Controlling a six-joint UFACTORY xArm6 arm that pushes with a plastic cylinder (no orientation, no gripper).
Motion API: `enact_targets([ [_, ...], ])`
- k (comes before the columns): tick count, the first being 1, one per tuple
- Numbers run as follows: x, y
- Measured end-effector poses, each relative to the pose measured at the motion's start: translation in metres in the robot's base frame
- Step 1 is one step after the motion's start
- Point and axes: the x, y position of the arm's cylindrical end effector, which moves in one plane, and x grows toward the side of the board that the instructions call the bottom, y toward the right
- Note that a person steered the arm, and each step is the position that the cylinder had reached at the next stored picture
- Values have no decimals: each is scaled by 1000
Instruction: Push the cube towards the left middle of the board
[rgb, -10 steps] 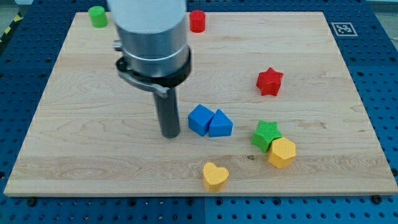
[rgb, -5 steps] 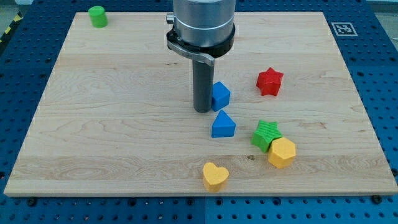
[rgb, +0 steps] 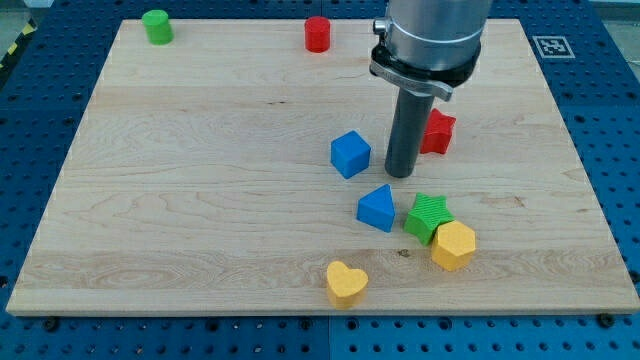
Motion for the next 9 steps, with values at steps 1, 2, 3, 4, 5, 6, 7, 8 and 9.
enact_targets([
  [1,-20,-46],
  [2,-29,-92],
  [3,-29,-116],
  [4,-29,-117],
  [5,-29,-117],
  [6,-24,-117],
  [7,-9,-117],
  [8,-13,-140],
  [9,-35,-173],
])
